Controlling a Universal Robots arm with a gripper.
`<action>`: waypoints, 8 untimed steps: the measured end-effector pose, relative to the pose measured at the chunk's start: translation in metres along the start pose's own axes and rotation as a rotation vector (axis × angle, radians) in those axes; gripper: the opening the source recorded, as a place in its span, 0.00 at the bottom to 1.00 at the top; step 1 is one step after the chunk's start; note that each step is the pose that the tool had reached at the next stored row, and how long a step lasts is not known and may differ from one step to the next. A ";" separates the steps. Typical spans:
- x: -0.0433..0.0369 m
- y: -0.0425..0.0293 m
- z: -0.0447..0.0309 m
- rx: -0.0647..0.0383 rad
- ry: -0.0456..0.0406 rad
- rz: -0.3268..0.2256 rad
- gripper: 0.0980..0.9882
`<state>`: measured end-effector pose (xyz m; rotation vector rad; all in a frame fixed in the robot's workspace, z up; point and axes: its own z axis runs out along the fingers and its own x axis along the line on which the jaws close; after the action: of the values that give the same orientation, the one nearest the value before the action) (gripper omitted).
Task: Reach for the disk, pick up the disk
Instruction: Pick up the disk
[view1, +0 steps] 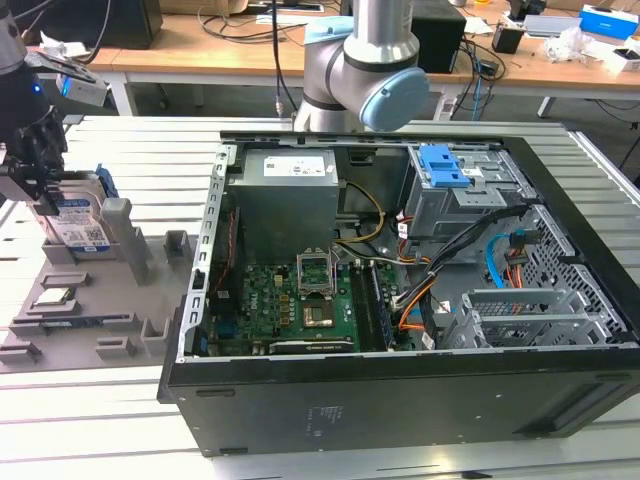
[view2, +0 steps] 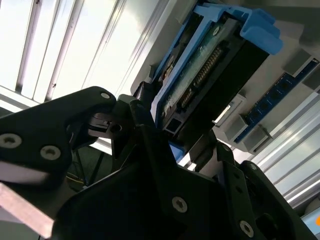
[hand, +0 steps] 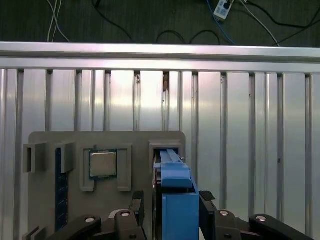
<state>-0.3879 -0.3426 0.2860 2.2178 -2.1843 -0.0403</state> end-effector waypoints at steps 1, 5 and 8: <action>0.0000 0.0000 0.0001 0.000 0.0000 0.000 0.50; 0.0000 0.0000 0.0005 0.000 -0.0001 0.000 0.50; 0.0000 0.0000 0.0007 0.000 -0.0001 0.000 0.48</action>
<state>-0.3879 -0.3426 0.2853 2.2180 -2.1845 -0.0401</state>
